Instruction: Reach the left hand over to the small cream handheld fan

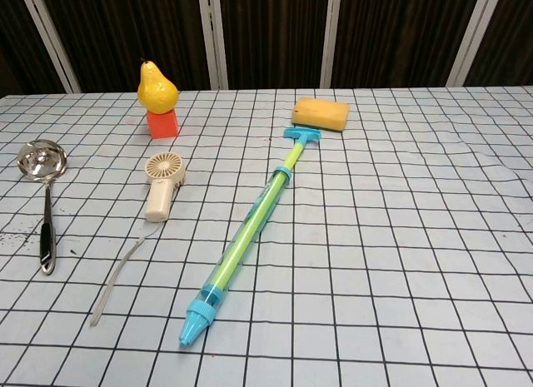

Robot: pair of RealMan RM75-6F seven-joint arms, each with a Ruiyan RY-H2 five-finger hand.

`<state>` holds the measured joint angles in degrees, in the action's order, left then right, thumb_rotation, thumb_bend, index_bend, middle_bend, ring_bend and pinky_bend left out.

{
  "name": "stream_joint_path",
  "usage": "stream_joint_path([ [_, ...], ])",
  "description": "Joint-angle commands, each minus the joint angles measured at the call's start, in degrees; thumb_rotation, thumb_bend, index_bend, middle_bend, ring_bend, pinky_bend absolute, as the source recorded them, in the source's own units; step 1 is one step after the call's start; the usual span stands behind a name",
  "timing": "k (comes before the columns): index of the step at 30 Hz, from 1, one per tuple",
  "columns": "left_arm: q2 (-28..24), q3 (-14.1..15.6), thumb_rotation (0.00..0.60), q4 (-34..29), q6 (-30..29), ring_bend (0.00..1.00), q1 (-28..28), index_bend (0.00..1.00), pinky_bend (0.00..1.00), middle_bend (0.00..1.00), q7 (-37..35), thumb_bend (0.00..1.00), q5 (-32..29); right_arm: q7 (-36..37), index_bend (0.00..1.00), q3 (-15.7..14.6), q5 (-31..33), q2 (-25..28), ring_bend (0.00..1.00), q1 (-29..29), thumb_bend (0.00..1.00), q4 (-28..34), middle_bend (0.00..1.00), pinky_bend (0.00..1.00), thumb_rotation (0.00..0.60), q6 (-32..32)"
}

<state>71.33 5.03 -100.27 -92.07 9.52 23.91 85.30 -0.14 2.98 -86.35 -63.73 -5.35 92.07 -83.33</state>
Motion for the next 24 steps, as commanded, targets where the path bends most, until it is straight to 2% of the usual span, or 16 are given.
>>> stream_joint_path([
  [1, 0.2, -0.3, 0.600, 0.0, 0.5, 0.00, -0.1, 0.00, 0.00, 0.00, 0.4, 0.10, 0.0, -0.1, 0.06, 0.0, 0.0, 0.0, 0.00, 0.0, 0.28, 0.0, 0.00, 0.00, 0.600, 0.0],
  [7, 0.6, -1.0, 0.600, -0.1, 2.9, 0.00, 0.2, 0.00, 0.03, 0.03, 1.7, 0.11, -1.6, 0.2, 0.06, -0.1, -0.1, 0.1, 0.00, 0.0, 0.28, 0.0, 0.00, 0.00, 0.600, 0.0],
  [8, 0.7, -1.3, 0.600, -0.3, 3.4, 0.03, 0.4, 0.00, 0.10, 0.09, 2.2, 0.15, -1.9, 0.2, 0.06, -0.1, -0.2, 0.1, 0.00, 0.0, 0.28, -0.1, 0.00, 0.00, 0.600, 0.0],
  [10, 1.2, -2.2, 0.600, -0.6, 4.4, 0.15, 1.3, 0.00, 0.28, 0.27, 4.4, 0.24, -2.1, 0.4, 0.06, -0.1, -0.2, 0.1, 0.00, 0.0, 0.28, 0.0, 0.00, 0.00, 0.600, 0.1],
  [12, 2.1, -3.3, 0.600, -0.7, 5.4, 0.38, 2.3, 0.00, 0.45, 0.54, 6.2, 0.37, -2.4, 0.2, 0.06, -0.1, -0.3, 0.2, 0.00, -0.1, 0.28, 0.0, 0.00, 0.00, 0.600, 0.2],
  [15, 4.4, -5.7, 0.600, -0.8, 8.7, 0.55, 4.8, 0.00, 0.53, 0.75, 9.3, 0.47, -4.6, 0.3, 0.06, -0.1, -0.2, 0.2, 0.00, -0.1, 0.28, 0.0, 0.00, 0.00, 0.600, 0.2],
  [19, 8.9, -9.4, 0.600, -0.2, 14.8, 0.63, 9.0, 0.00, 0.58, 0.87, 15.0, 0.57, -10.6, 0.4, 0.06, -0.1, -0.2, 0.2, 0.00, -0.1, 0.28, 0.0, 0.00, 0.00, 0.600, 0.2],
  [24, 15.0, -13.0, 0.600, 1.7, 20.5, 0.64, 14.5, 0.02, 0.59, 0.89, 23.4, 0.65, -17.7, 0.6, 0.06, 0.0, -0.1, 0.3, 0.00, -0.2, 0.28, 0.0, 0.00, 0.00, 0.600, 0.4],
])
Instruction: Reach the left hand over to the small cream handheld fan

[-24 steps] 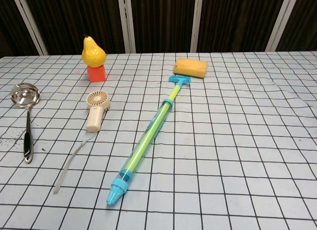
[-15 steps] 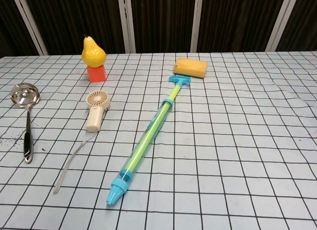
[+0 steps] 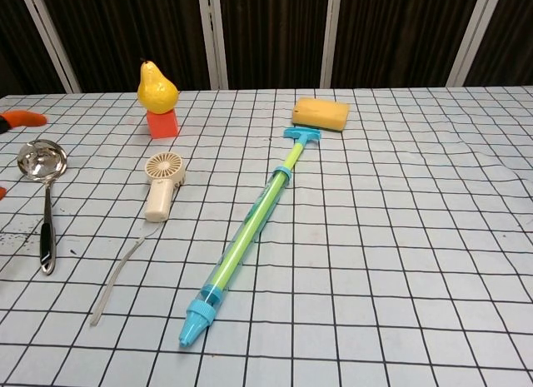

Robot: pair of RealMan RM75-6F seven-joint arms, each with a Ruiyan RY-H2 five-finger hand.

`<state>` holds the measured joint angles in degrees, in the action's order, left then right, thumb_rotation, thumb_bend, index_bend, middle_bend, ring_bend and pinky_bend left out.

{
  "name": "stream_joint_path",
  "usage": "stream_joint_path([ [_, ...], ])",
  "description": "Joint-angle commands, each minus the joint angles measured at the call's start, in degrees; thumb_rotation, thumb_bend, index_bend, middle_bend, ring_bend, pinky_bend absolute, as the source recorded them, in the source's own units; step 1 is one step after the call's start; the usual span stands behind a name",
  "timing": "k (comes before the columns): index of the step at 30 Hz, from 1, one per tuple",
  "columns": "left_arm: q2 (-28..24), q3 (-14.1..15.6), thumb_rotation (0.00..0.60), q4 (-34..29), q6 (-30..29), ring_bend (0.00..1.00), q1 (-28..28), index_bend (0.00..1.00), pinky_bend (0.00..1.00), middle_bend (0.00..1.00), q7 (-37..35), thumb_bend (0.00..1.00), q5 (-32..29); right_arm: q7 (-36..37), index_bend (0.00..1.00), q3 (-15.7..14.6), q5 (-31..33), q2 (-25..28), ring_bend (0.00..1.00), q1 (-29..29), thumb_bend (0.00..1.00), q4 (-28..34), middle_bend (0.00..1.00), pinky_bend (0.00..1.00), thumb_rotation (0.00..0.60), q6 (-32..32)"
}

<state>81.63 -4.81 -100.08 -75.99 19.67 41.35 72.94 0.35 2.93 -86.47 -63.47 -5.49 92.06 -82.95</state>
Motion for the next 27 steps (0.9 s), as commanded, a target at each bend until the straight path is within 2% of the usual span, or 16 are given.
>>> stream_joint_path([
  [1, 5.7, -3.5, 0.600, 1.9, 5.2, 0.64, 5.2, 0.03, 0.59, 0.89, 7.4, 0.66, -6.6, 0.2, 0.06, 0.0, 0.0, 0.1, 0.00, 0.0, 0.28, 0.0, 0.00, 0.00, 0.600, 0.1],
  [7, 11.3, -6.1, 0.600, 4.1, 7.4, 0.64, 9.5, 0.07, 0.59, 0.90, 15.7, 0.68, -15.7, 1.1, 0.06, 0.0, 0.0, 0.3, 0.00, -0.2, 0.28, 0.0, 0.00, 0.00, 0.600, 0.5],
  [11, 13.7, -6.9, 0.600, 5.6, 7.3, 0.65, 11.4, 0.08, 0.59, 0.90, 18.6, 0.68, -19.2, 1.4, 0.06, 0.0, 0.1, 0.5, 0.00, -0.4, 0.28, 0.0, 0.00, 0.00, 0.600, 0.8],
  [19, 16.4, -6.7, 0.600, 8.2, 7.2, 0.65, 13.6, 0.08, 0.59, 0.90, 20.5, 0.68, -22.4, 1.7, 0.06, -0.1, 0.1, 0.7, 0.00, -0.5, 0.28, 0.0, 0.00, 0.00, 0.600, 1.0],
  [27, 17.7, -5.0, 0.600, 9.1, 6.6, 0.65, 14.5, 0.09, 0.59, 0.90, 20.4, 0.68, -22.8, 1.5, 0.06, -0.1, 0.0, 0.6, 0.00, -0.4, 0.28, 0.1, 0.00, 0.00, 0.600, 0.9],
])
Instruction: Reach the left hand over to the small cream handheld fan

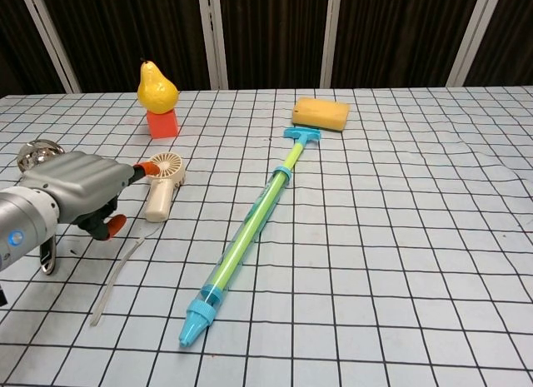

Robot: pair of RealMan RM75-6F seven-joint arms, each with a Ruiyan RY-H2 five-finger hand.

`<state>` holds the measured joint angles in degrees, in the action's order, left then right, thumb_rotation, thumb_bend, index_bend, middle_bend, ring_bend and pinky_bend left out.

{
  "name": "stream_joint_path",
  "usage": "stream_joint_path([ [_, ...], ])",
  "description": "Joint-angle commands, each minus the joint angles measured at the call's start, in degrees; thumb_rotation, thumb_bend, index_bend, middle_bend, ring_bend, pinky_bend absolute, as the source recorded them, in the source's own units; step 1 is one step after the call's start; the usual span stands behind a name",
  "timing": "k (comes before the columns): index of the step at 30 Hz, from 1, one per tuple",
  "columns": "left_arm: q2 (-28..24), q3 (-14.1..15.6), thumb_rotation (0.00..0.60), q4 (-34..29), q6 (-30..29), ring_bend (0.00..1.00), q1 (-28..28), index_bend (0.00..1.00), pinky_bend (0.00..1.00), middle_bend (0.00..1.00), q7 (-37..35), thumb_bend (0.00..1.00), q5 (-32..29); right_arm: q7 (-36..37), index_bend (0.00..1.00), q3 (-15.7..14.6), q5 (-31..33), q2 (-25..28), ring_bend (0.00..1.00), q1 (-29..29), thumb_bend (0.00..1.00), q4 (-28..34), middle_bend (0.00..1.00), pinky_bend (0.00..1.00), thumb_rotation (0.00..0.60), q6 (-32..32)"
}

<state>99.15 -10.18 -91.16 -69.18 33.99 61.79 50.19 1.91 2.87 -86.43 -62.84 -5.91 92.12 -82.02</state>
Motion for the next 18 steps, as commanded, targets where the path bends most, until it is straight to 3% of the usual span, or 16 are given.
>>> stream_joint_path([
  [1, 0.3, 0.6, 0.600, 0.2, -0.4, 0.65, 0.2, 0.09, 0.59, 0.90, 0.0, 0.68, -0.1, -0.1, 0.06, 0.0, 0.0, 0.0, 0.00, 0.0, 0.28, 0.0, 0.00, 0.00, 0.600, 0.0],
  [18, 1.2, 1.4, 0.600, 1.8, -1.8, 0.65, 1.6, 0.10, 0.59, 0.90, -0.4, 0.68, -1.3, -0.1, 0.06, 0.0, 0.1, 0.0, 0.00, 0.0, 0.28, 0.0, 0.00, 0.00, 0.600, 0.0],
])
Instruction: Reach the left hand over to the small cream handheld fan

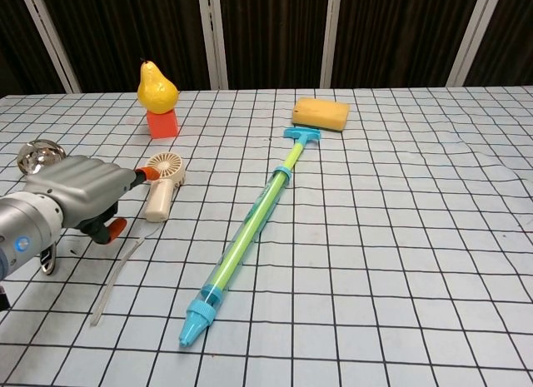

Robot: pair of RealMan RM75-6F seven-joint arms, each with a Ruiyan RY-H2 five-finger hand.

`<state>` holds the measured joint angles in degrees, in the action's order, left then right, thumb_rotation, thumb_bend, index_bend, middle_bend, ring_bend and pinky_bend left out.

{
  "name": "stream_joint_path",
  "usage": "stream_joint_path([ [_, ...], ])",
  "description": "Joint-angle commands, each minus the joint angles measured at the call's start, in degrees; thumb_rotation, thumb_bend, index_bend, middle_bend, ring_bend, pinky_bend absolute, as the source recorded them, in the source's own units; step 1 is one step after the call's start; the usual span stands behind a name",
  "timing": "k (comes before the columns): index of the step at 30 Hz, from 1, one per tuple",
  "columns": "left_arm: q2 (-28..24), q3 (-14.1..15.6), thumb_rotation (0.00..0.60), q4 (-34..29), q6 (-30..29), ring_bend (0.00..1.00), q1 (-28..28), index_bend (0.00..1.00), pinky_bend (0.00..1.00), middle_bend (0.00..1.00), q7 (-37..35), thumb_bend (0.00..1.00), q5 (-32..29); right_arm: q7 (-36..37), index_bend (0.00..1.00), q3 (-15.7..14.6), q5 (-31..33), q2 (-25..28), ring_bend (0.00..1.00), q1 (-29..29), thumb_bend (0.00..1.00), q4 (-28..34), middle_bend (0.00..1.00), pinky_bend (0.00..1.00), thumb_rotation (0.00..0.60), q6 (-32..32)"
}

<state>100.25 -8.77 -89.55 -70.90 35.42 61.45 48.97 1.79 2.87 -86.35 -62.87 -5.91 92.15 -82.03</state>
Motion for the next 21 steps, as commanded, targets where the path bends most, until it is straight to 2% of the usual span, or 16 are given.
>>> stream_joint_path([
  [1, 0.2, 0.0, 0.600, 0.3, -0.1, 0.65, 0.2, 0.10, 0.59, 0.90, -0.1, 0.68, -0.2, 0.0, 0.06, 0.0, 0.0, 0.0, 0.00, 0.0, 0.28, 0.0, 0.00, 0.00, 0.600, 0.0],
  [21, 1.4, 1.7, 0.600, 2.4, -0.1, 0.65, 0.9, 0.12, 0.59, 0.90, -1.0, 0.70, -1.5, 0.2, 0.06, 0.0, 0.0, 0.0, 0.00, 0.0, 0.28, 0.0, 0.00, 0.00, 0.600, 0.0],
])
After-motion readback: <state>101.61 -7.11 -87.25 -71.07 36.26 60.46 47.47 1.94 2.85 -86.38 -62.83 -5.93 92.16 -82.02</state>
